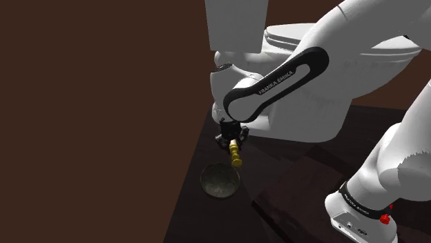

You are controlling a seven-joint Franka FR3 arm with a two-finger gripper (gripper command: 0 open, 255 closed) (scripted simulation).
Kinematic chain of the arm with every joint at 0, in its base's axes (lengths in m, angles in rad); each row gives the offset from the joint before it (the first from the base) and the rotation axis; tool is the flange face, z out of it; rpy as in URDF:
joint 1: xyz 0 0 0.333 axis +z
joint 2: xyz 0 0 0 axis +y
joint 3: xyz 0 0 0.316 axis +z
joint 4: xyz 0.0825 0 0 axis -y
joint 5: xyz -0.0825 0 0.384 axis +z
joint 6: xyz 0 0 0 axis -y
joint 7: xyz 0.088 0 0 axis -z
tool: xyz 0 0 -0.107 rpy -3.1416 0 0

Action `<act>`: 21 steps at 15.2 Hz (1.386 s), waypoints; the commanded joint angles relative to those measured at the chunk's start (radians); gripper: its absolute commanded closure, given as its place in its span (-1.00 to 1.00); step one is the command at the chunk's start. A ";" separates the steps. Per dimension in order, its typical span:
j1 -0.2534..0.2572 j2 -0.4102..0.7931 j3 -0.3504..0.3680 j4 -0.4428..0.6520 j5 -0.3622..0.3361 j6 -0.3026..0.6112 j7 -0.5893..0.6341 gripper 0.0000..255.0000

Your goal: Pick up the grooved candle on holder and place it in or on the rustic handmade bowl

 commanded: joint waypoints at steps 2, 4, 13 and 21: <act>0.038 0.029 0.032 0.032 0.003 -0.003 0.070 1.00; 0.066 0.052 0.053 0.061 0.002 -0.009 0.120 1.00; 0.097 0.153 0.059 0.063 -0.035 0.085 0.179 1.00; 0.107 0.225 0.046 0.055 -0.068 0.162 0.198 1.00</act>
